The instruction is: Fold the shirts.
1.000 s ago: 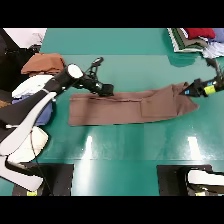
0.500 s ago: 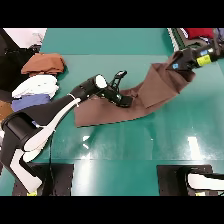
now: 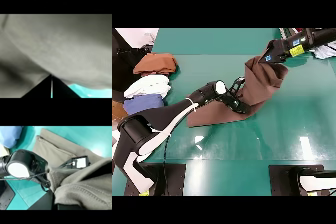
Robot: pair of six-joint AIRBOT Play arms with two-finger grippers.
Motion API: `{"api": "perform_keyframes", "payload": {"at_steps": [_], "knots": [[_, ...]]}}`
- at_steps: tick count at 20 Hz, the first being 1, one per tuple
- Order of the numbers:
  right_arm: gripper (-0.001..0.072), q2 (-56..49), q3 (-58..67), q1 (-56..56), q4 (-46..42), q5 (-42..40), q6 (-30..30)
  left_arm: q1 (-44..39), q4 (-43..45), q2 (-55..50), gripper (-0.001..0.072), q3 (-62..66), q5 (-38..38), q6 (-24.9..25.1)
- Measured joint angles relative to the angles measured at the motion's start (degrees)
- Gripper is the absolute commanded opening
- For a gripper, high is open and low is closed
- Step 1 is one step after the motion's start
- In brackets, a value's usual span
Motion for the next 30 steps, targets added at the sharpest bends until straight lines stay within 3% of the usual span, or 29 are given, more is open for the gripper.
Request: {"api": "perform_keyframes", "payload": {"at_steps": [10,16,19,20,22,23,24,26,30], "knots": [[0.001,-0.33,0.74,2.21,-0.02,-0.85,-1.07,10.29,12.81,10.8,0.0026,0.0,-11.61,-1.2],[0.001,-1.79,0.76,8.55,0.2,-4.11,-2.62,20.87,19.19,21.9,0.0027,0.02,-17.75,0.15],[0.0016,-5.84,0.76,14.47,4.94,-8.31,-4.9,27.5,21.11,27.54,0.0027,0.02,-18.71,0.37],[0.0111,-7.76,0.76,17.0,7.45,-11.06,-6.25,29.64,21.53,29.2,0.0027,0.02,-18.97,0.39],[0.0587,-11.89,0.76,22.32,11.61,-17.75,-9.68,34.05,21.99,32.28,0.0028,0.02,-19.63,0.42],[0.0627,-13.86,0.76,24.74,13.03,-20.87,-11.45,35.93,22.1,33.4,0.0027,0.04,-20.02,0.46],[0.062,-15.8,0.76,27.02,14.16,-23.89,-12.92,37.86,22.25,34.38,0.0027,0.04,-20.79,0.5],[0.0464,-18.32,0.76,29.31,15.52,-26.45,-14.8,41.07,22.4,35.85,0.0027,0.04,-22.69,0.55],[0.0449,-19.61,0.57,26.58,16.26,-20.02,-15.63,44.59,22.4,37.09,0.0027,0.04,-26.27,0.52]]}}
